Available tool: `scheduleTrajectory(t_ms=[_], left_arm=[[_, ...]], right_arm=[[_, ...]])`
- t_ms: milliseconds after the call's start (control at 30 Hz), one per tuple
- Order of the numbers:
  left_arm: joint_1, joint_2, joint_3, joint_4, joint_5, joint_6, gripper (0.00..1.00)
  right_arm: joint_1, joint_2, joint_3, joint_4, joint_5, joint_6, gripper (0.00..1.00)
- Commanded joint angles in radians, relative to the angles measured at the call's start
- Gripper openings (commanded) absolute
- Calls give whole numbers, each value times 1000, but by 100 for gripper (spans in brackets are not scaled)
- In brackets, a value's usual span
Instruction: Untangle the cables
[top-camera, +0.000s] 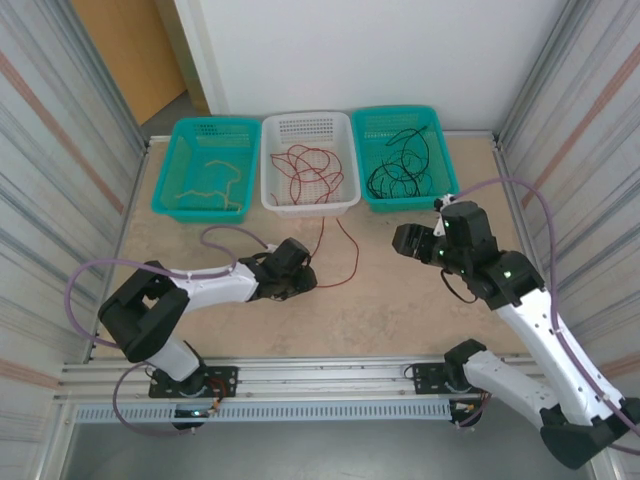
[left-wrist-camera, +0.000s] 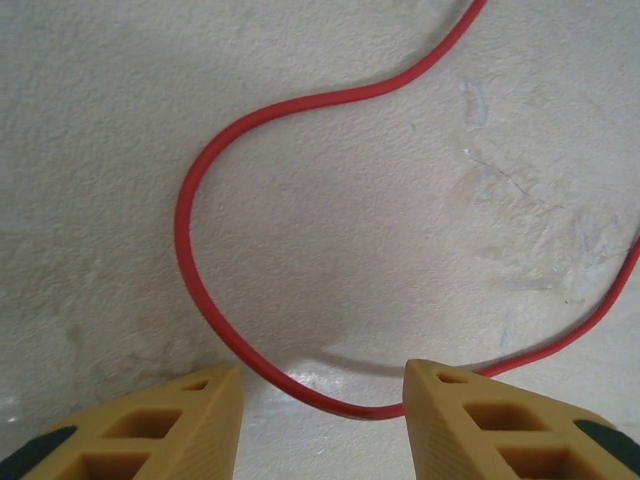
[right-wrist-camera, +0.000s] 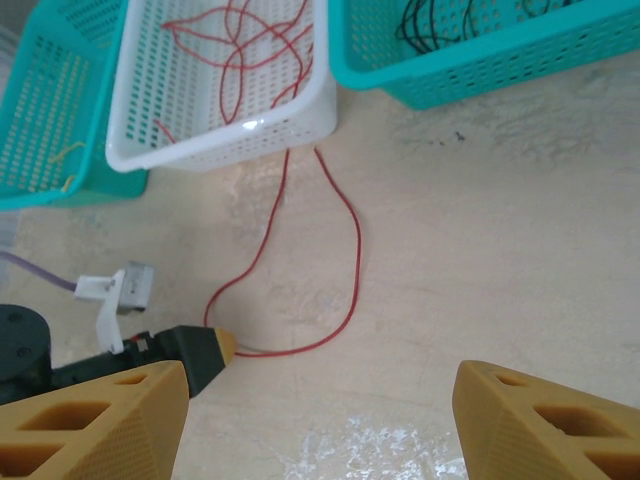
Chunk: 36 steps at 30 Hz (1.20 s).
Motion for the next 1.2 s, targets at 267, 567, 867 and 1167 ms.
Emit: scheduleTrajectory(t_ms=[267, 567, 867, 1167], left_arm=[[-2, 66, 113, -98, -84, 5, 40], [-12, 68, 118, -108, -75, 28, 0], [-159, -22, 209, -243, -164, 187, 0], [-191, -215, 518, -389, -312, 478, 0]], right_arm=[[16, -46, 26, -14, 32, 49, 67], [16, -93, 41, -26, 64, 43, 66], [16, -112, 65, -15, 71, 36, 65], [16, -181, 65, -3, 94, 7, 66]])
